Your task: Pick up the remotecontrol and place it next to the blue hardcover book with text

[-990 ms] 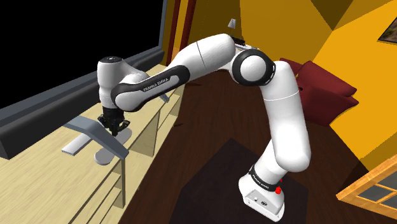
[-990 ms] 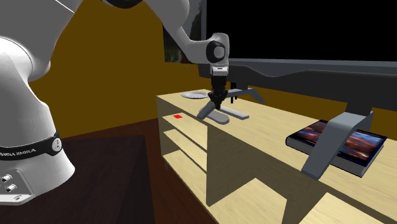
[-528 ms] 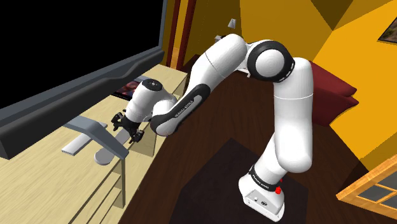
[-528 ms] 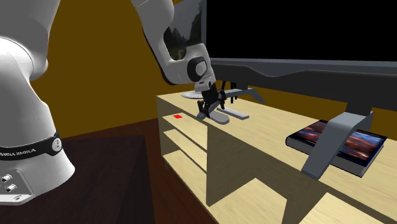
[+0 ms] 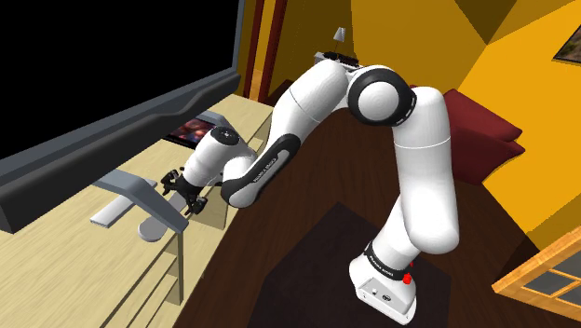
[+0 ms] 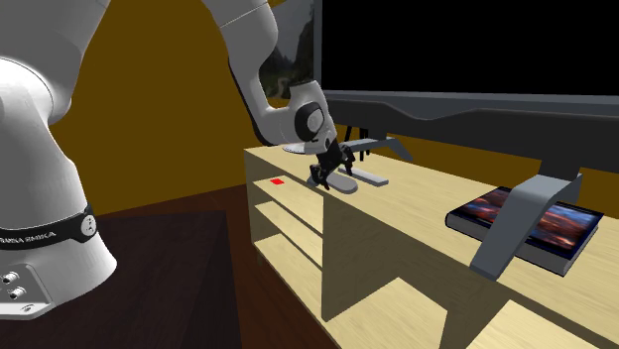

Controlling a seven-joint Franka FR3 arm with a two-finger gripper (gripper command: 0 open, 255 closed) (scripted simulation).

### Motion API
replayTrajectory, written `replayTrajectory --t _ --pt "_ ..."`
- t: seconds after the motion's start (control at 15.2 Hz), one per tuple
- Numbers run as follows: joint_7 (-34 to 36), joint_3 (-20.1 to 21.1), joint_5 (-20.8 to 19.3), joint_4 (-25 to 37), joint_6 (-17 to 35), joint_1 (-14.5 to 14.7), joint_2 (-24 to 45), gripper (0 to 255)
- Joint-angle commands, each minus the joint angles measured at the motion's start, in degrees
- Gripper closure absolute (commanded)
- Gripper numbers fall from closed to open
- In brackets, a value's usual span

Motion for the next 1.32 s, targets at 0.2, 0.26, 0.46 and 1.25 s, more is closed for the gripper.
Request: replayTrajectory --t 0.2,0.26,0.46,1.25 --pt "0.03 -0.09 -0.02 0.2 0.07 0.08 0.23 0" --pt "0.03 -0.08 -0.02 0.19 0.06 0.08 0.22 0" --pt "0.03 -0.09 -0.02 0.2 0.07 0.08 0.23 255" --pt "-1.21 2.25 0.99 -0.6 -2.11 -1.86 -2.43 255"
